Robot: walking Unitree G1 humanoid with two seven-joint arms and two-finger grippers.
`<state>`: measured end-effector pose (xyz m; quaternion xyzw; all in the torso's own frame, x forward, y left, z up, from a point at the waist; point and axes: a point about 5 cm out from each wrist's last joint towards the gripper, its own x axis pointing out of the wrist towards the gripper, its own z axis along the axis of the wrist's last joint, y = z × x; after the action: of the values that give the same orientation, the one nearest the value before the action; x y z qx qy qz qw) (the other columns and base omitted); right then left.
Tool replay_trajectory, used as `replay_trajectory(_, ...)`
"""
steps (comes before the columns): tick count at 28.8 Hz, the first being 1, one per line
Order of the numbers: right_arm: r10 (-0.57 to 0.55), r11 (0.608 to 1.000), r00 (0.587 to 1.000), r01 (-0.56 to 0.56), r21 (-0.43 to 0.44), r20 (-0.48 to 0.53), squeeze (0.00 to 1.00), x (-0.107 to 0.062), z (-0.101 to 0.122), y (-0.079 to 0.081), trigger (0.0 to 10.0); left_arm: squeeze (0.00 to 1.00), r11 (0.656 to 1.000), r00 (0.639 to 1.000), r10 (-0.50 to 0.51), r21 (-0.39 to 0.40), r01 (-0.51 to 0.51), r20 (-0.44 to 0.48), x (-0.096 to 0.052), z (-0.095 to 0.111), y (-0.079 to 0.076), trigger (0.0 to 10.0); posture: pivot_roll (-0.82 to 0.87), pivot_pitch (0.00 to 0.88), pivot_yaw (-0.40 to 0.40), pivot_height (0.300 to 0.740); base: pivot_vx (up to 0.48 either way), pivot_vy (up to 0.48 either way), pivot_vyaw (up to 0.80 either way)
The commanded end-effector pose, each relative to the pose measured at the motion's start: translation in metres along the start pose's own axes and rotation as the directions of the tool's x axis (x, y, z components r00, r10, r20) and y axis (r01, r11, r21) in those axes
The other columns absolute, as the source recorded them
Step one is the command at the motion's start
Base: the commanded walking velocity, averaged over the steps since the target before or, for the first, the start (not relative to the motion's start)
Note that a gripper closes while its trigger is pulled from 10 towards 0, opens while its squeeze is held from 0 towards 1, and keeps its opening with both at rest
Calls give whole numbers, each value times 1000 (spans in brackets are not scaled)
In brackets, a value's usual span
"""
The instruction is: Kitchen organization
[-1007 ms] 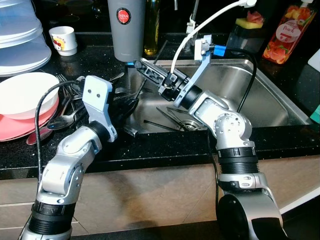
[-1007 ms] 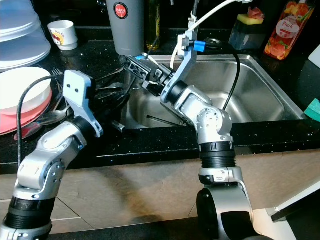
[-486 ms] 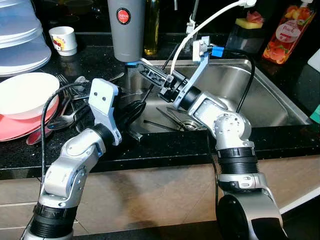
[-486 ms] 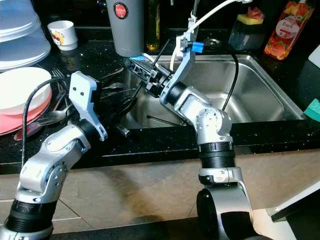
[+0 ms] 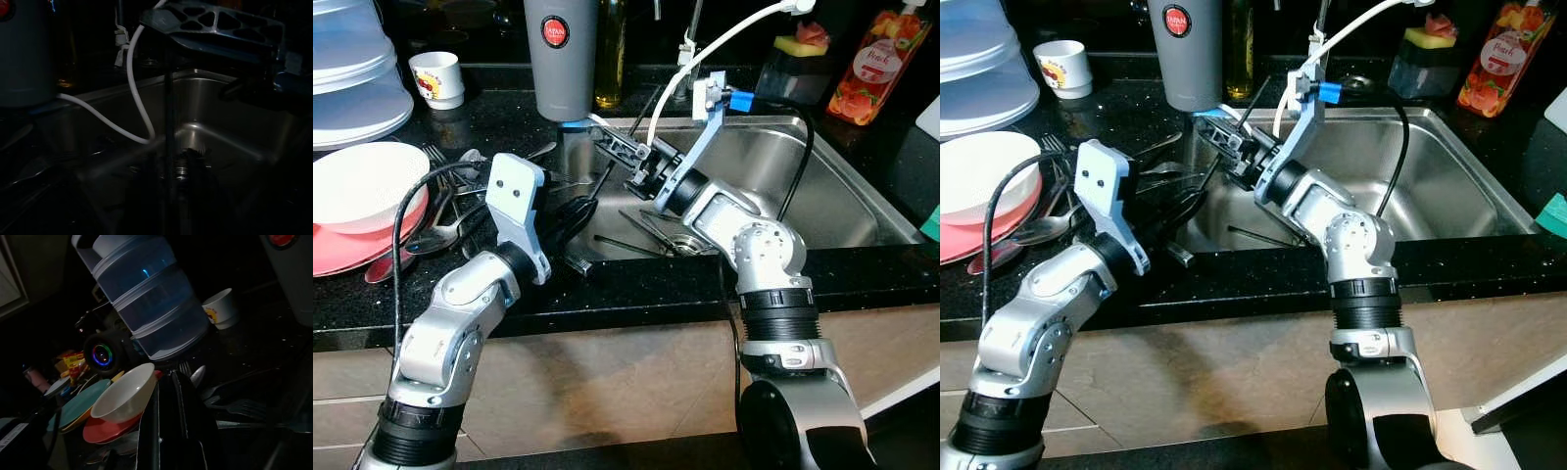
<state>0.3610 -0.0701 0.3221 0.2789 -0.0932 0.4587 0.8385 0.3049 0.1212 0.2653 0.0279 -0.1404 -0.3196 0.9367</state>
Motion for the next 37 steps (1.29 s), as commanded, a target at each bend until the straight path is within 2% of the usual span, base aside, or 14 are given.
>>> replay_trajectory(1,-30,1000,999,30,-6,23,0,-2,5,-5,0,1000,999,999,47,26,-47,2,-1,0,7,10000,-10,175,-21,740,0,0,0)
replay_trajectory(4,-57,998,998,57,-19,35,0,-3,8,-9,0,1000,995,996,94,44,-94,5,-1,1,13,10000,-10,176,-21,740,0,0,0)
replay_trajectory(5,-73,997,996,74,-28,41,0,-4,10,-12,0,149,992,993,116,49,-116,8,-1,1,16,10000,-10,176,-21,740,0,0,0)
replay_trajectory(6,-73,997,996,74,-28,41,0,-4,10,-12,0,149,992,993,116,49,-116,8,-1,1,16,10000,-10,176,-21,740,0,0,0)
replay_trajectory(7,-88,995,995,90,-35,49,0,-5,12,-14,0,0,989,990,138,61,-138,8,-2,2,20,10000,-10,176,-21,740,0,0,0)
replay_trajectory(14,-163,983,983,168,-67,84,0,-8,21,-26,0,0,981,983,183,64,-184,15,-3,3,27,10000,-13,175,-23,740,0,0,0)
replay_trajectory(17,-254,958,959,268,-102,128,0,-13,28,-39,0,0,981,982,187,55,-188,20,-3,2,27,10000,-12,177,-24,740,0,0,0)
replay_trajectory(23,-310,927,942,330,-179,127,0,-14,29,-46,0,0,981,984,178,75,-179,16,-2,1,26,10000,-12,176,-23,740,0,0,0)
replay_trajectory(24,-322,915,939,341,-216,117,0,-14,27,-46,3373,0,976,980,197,98,-197,9,-2,1,28,10000,-12,176,-23,740,0,0,0)
replay_trajectory(25,-330,904,939,344,-254,98,0,-14,23,-47,10000,0,961,971,241,140,-237,-12,-2,0,33,10000,-12,176,-23,740,0,0,0)
replay_trajectory(29,-301,901,953,291,-321,19,0,-11,6,-42,10000,0,913,918,383,194,-359,-105,-6,-6,49,10000,-12,176,-23,740,0,0,0)
replay_trajectory(30,-289,904,957,274,-329,2,0,-10,2,-40,10000,1000,909,906,401,185,-374,-136,-7,-7,50,10000,-12,176,-23,740,0,0,0)
replay_trajectory(36,-256,910,966,229,-344,-35,0,-8,-5,-37,10000,1000,887,867,451,211,-410,-214,-11,-8,52,10000,-10,181,-22,740,0,0,0)
replay_trajectory(37,-247,912,968,217,-347,-43,0,-7,-6,-36,10000,1000,871,843,478,256,-419,-248,-14,-7,55,10000,-11,182,-23,740,0,0,0)
